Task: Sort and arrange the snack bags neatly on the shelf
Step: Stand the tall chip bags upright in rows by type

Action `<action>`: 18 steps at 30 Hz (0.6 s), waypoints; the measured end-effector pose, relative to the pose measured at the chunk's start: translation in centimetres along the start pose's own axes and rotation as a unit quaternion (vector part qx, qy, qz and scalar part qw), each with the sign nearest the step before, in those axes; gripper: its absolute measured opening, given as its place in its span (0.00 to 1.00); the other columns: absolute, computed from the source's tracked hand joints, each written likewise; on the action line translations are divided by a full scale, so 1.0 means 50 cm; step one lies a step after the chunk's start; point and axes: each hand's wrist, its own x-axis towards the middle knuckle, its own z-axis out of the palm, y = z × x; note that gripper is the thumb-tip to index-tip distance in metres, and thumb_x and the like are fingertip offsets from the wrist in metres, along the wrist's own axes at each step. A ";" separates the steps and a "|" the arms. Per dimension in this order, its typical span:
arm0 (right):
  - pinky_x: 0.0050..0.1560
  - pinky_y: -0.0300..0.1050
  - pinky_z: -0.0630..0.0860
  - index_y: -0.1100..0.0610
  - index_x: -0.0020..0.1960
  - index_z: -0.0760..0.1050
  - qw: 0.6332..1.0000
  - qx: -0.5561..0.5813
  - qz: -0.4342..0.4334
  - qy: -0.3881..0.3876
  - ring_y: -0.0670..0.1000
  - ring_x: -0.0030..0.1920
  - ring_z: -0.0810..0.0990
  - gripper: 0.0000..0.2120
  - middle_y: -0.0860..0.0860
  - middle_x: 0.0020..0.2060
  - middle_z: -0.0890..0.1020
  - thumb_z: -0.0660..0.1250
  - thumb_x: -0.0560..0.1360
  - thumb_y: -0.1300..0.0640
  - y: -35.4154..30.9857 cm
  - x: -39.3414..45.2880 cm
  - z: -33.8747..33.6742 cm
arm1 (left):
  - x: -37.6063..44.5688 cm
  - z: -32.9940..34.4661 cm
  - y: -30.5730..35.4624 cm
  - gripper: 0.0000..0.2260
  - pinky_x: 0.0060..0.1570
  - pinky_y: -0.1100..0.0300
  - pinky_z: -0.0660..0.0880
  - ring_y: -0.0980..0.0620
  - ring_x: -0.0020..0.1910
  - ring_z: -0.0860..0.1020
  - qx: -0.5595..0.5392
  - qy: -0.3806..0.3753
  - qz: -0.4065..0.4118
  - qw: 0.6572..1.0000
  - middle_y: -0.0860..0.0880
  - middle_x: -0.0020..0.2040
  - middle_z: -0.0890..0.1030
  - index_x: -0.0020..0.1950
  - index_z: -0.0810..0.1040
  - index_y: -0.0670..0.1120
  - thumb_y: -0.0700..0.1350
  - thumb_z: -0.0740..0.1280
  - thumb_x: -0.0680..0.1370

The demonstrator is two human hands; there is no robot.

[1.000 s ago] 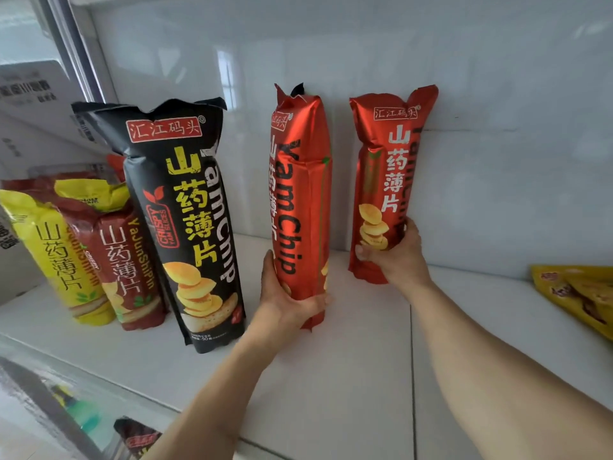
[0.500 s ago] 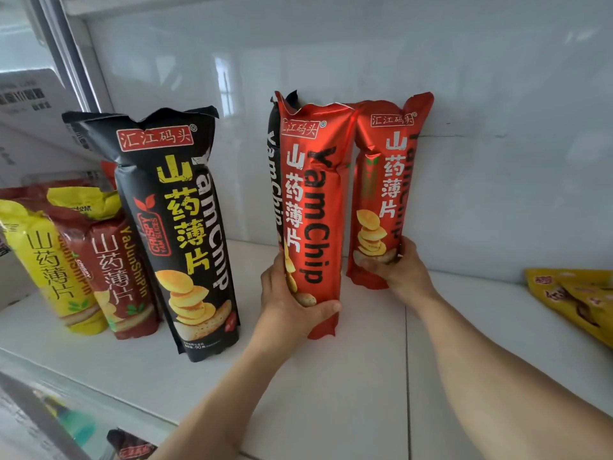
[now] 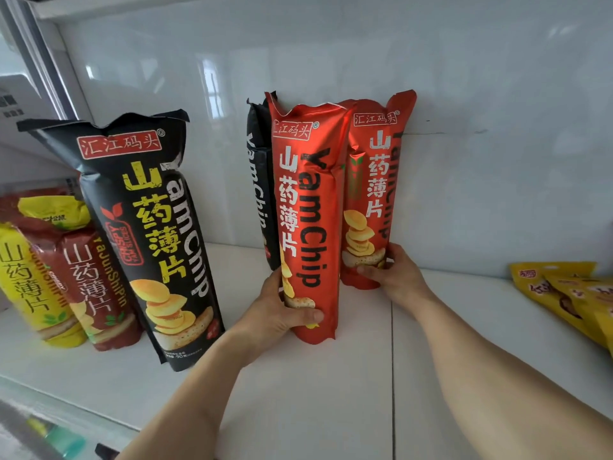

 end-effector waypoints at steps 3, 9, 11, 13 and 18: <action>0.63 0.51 0.75 0.54 0.73 0.64 1.000 0.003 0.000 0.001 0.51 0.60 0.77 0.39 0.48 0.61 0.76 0.79 0.67 0.53 0.000 0.001 -0.010 | 0.004 0.010 0.006 0.43 0.57 0.59 0.80 0.56 0.59 0.81 0.012 -0.040 -0.007 0.999 0.54 0.62 0.81 0.73 0.64 0.57 0.43 0.83 0.64; 0.58 0.46 0.76 0.53 0.72 0.66 1.000 0.006 -0.003 -0.005 0.51 0.59 0.77 0.38 0.47 0.58 0.77 0.79 0.67 0.56 -0.002 0.012 -0.016 | 0.023 0.021 0.003 0.39 0.59 0.59 0.78 0.53 0.62 0.80 0.016 -0.046 0.000 0.999 0.53 0.62 0.82 0.73 0.66 0.55 0.38 0.80 0.67; 0.55 0.43 0.77 0.53 0.70 0.67 1.000 0.014 -0.008 0.005 0.50 0.57 0.78 0.36 0.46 0.57 0.78 0.79 0.67 0.56 0.000 0.018 -0.011 | 0.034 0.031 0.002 0.39 0.57 0.60 0.78 0.53 0.62 0.80 0.015 -0.025 0.005 1.000 0.53 0.63 0.82 0.71 0.67 0.57 0.40 0.81 0.65; 0.55 0.43 0.77 0.53 0.70 0.67 1.000 0.010 -0.014 0.010 0.50 0.57 0.78 0.36 0.46 0.57 0.78 0.79 0.67 0.55 0.002 0.022 -0.007 | 0.043 0.040 0.001 0.38 0.51 0.64 0.79 0.56 0.59 0.80 0.012 -0.002 0.009 1.000 0.54 0.62 0.81 0.69 0.68 0.58 0.42 0.82 0.64; 0.62 0.50 0.76 0.51 0.72 0.66 1.000 -0.004 -0.006 -0.020 0.50 0.60 0.77 0.37 0.46 0.59 0.77 0.79 0.68 0.54 0.011 0.028 -0.021 | 0.053 0.034 -0.001 0.37 0.50 0.67 0.78 0.61 0.57 0.80 0.034 -0.027 -0.004 0.999 0.57 0.61 0.81 0.70 0.67 0.59 0.39 0.80 0.68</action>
